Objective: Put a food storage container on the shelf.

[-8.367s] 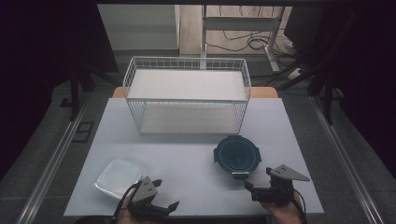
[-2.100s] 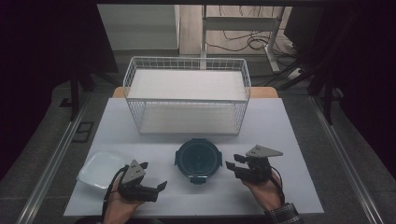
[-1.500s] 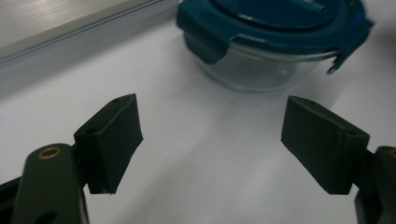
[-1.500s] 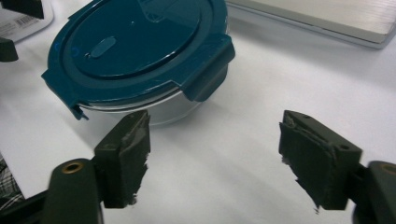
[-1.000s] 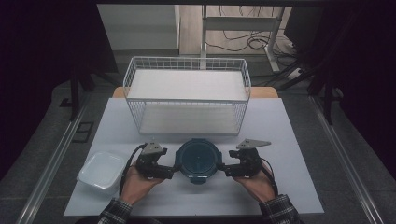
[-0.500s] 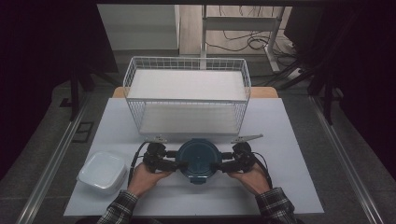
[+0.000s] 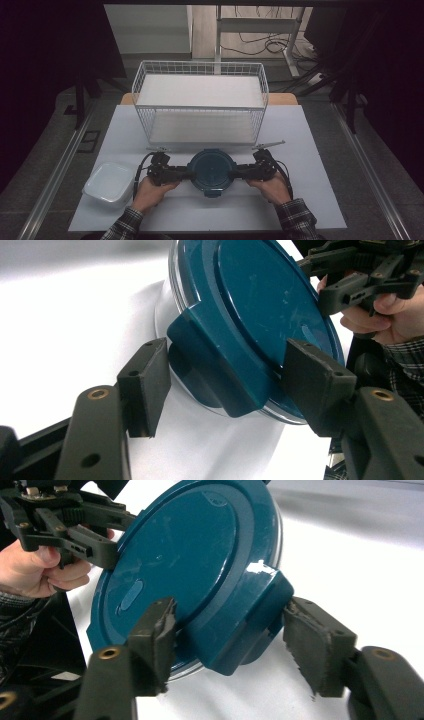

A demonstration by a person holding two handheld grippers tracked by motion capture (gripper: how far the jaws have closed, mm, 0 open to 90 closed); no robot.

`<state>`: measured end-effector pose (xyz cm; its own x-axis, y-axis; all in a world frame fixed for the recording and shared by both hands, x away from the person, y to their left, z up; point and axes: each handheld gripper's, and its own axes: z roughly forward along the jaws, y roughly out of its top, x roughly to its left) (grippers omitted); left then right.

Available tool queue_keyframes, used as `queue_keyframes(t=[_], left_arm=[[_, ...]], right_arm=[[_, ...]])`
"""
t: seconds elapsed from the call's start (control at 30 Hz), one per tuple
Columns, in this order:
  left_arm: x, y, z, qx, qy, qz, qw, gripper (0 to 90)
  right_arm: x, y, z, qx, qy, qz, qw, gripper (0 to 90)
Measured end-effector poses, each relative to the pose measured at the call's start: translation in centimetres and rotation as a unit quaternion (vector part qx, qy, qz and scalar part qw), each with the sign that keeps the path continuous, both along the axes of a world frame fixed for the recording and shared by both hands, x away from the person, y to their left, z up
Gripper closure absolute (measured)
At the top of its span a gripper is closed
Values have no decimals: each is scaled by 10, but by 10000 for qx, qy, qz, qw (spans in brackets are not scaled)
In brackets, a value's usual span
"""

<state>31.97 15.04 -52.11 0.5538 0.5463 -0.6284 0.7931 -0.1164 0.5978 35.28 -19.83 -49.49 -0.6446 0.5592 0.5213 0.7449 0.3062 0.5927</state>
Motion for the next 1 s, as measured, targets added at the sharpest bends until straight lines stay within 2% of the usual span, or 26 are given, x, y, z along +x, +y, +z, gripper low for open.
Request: queue_keyframes(t=[0.03,0.07,0.17,0.2,0.23,0.27,0.3,0.37,0.47,0.5,0.63,0.73,0.77,0.83,0.9,1.0], left_arm=[[-2,4,1,-94,-178,207,9996,463],[-2,4,1,-94,-178,207,9996,505],[-3,4,3,-49,-267,121,9996,512],[-4,5,3,-102,-283,141,9994,525],[-5,4,3,-101,-371,131,9992,536],[-9,3,4,-80,-566,100,9983,538],[-9,3,4,-80,-566,100,9983,540],[-12,4,4,-77,-714,76,9974,545],[-20,5,5,-71,-874,51,9961,575],[-24,5,7,-24,-905,64,9959,582],[-29,6,6,-80,-854,146,9962,592],[-33,9,1,-185,-688,214,9972,596],[-34,7,0,-137,-635,145,9978,545],[-37,4,-4,-207,-506,142,9984,538],[-36,3,0,-196,-479,189,9985,594],[-33,4,1,-179,-367,147,9991,606]], right_arm=[[1,-1,-1,62,96,-66,9999,432],[1,-1,-1,62,96,-66,9999,432],[2,-4,0,127,130,-114,9998,486],[2,-5,1,166,138,-119,9997,509],[0,-8,3,212,133,-128,9996,519],[-1,-8,3,201,141,-131,9996,522],[-1,-9,3,222,164,-135,9995,517],[-2,-10,3,271,223,-150,9993,510],[-6,-12,-2,648,637,-133,9958,504],[-10,-13,-3,750,691,-174,9946,523],[-15,-11,1,698,657,-197,9952,538],[-22,-8,7,646,529,-162,9964,552],[-27,-5,11,514,355,-204,9978,548],[-30,-5,12,437,314,-215,9983,545],[-34,-9,9,472,384,-287,9977,544],[-35,-10,8,500,403,-328,9974,546]])
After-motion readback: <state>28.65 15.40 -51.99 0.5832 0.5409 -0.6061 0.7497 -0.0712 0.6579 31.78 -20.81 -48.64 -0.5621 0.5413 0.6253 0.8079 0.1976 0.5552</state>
